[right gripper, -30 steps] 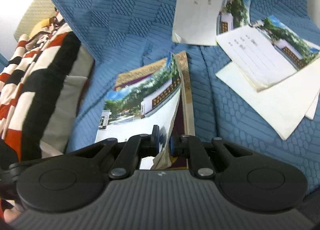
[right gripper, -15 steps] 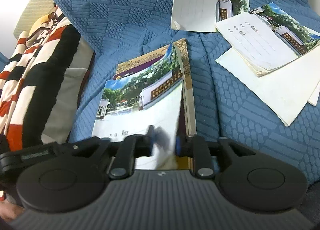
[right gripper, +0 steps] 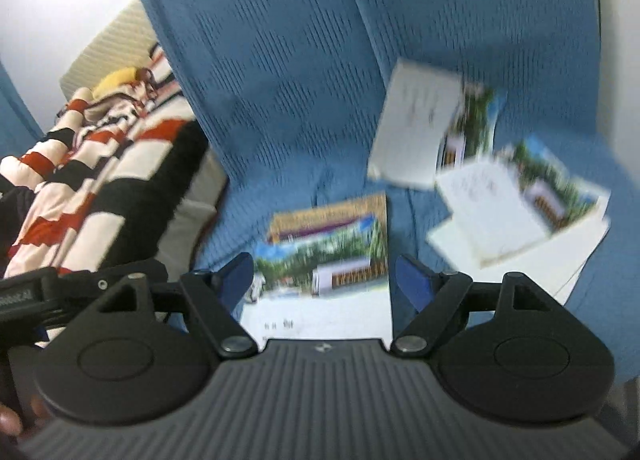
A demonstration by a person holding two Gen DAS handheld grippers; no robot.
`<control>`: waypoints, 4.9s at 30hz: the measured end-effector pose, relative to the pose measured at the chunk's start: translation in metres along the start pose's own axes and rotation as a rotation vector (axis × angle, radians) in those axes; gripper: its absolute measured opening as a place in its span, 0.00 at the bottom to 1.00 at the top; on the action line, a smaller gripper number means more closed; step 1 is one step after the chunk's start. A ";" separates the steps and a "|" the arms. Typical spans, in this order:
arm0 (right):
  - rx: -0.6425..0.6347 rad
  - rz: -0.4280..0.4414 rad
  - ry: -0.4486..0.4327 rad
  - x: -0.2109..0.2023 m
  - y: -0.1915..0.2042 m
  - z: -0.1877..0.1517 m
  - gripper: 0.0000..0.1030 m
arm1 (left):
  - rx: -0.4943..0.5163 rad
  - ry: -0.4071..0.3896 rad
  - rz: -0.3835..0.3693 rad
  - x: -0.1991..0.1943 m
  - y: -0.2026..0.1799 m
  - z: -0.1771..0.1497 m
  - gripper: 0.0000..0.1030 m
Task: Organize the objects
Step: 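Lower the white booklet onto the purple-and-gold book and open both grippers, then pull both grippers back from the stack, then move both grippers to the remaining white booklets, then grip a white booklet's edge with the right gripper while the left gripper grips it too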
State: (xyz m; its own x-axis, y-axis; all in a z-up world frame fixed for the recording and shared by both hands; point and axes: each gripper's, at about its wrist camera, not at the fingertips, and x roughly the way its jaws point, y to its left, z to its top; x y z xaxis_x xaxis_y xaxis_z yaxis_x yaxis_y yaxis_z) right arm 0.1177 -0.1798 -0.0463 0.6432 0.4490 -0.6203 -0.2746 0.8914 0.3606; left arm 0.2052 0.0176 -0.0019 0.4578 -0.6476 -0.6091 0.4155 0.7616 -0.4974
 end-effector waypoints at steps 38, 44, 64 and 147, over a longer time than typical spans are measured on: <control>-0.016 -0.126 -0.129 -0.149 -0.028 -0.042 0.84 | 0.105 -0.074 -0.043 -0.058 -0.121 -0.066 0.99; -0.012 -0.135 -0.126 -0.152 -0.037 -0.047 0.84 | 0.107 -0.060 -0.027 -0.052 -0.121 -0.073 0.99; 0.035 -0.208 -0.134 -0.093 -0.075 -0.041 0.84 | 0.120 -0.086 0.023 0.032 -0.094 -0.047 0.99; 0.337 -0.026 -0.011 0.205 -0.116 0.129 0.18 | -0.549 0.136 -0.292 0.266 0.052 0.046 0.86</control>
State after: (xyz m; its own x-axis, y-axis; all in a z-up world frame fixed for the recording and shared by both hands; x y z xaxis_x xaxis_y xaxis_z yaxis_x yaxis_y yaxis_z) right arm 0.3731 -0.1990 -0.1253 0.6549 0.4239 -0.6256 -0.0070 0.8313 0.5558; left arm 0.3848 -0.1165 -0.1608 0.2681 -0.8489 -0.4555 0.0280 0.4795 -0.8771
